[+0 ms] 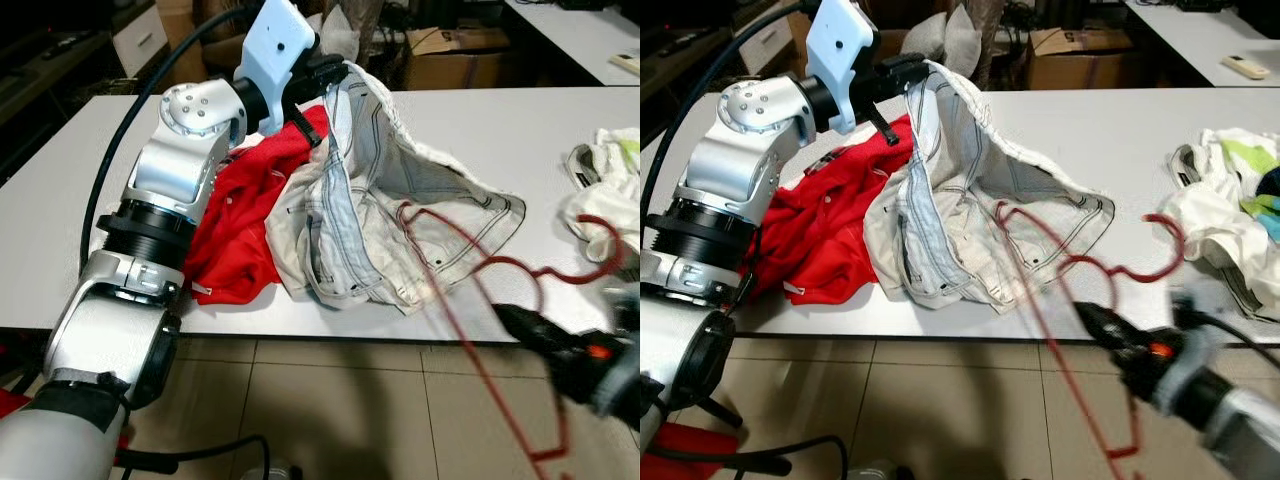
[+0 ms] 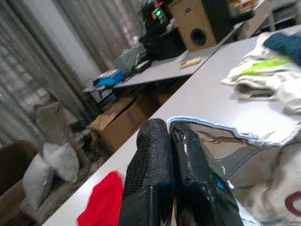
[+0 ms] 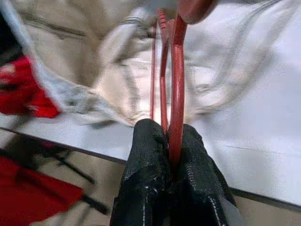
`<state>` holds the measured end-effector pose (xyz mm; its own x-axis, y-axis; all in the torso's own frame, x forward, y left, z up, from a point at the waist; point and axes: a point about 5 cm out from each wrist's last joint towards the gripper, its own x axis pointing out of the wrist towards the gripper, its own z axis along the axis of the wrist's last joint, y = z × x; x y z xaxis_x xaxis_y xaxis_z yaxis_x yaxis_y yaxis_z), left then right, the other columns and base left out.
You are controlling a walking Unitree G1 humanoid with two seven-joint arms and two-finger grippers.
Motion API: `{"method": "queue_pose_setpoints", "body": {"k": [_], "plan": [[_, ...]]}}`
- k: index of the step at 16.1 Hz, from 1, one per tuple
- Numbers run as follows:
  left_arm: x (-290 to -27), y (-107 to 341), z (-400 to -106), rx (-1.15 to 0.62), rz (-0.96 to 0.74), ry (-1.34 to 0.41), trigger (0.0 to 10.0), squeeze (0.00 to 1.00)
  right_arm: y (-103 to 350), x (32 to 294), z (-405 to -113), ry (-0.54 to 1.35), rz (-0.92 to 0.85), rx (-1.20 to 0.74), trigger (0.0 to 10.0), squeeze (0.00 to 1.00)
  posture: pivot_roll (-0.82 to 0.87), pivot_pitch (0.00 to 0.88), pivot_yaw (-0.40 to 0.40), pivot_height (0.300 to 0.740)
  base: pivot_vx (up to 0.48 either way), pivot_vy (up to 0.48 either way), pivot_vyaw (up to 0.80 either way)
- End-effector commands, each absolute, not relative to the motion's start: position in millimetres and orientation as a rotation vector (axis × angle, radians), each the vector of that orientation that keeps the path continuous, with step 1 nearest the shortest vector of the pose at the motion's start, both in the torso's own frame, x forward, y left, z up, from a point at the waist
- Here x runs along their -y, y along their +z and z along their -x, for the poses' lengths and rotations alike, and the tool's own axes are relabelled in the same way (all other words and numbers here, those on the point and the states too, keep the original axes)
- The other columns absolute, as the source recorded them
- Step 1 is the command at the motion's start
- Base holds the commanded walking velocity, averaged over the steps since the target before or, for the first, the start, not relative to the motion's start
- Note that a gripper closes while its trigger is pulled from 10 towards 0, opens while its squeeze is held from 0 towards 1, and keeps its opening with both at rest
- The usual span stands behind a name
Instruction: Hang hanger
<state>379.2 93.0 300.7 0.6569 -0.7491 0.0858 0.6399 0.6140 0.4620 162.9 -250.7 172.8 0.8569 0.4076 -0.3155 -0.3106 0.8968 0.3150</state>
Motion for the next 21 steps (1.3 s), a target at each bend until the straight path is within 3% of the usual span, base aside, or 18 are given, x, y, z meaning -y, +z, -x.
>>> {"method": "queue_pose_setpoints", "body": {"k": [1, 10, 14, 21], "plan": [[-93.7, 297.1, -377.7, 0.286, -0.415, -0.814, 0.0, 0.00, 185.2, 260.2, -162.8, 0.344, -0.215, -0.324, 10.0, 0.00, -0.05, 0.000, 0.087, 0.740, 0.000, 0.000, 0.00], [-62.4, 265.4, -345.8, 0.259, -0.359, -0.998, 0.0, 0.00, 175.6, 268.7, -138.4, 0.411, -0.291, -0.378, 10.0, 0.00, -0.07, 0.000, 0.040, 0.740, 0.000, 0.000, 0.00], [-56.5, 278.0, -342.9, 0.283, -0.291, -1.011, 0.0, 0.00, 168.7, 236.9, -169.1, 0.495, -0.538, -0.263, 10.0, 0.00, -0.06, 0.000, 0.033, 0.740, 0.000, 0.000, 0.00], [-51.9, 273.3, -336.7, 0.215, -0.361, -1.105, 0.0, 0.00, 144.8, 215.1, -240.8, 0.365, -0.806, -0.232, 10.0, 0.00, -0.02, 0.000, 0.022, 0.740, 0.000, 0.000, 0.00]]}}
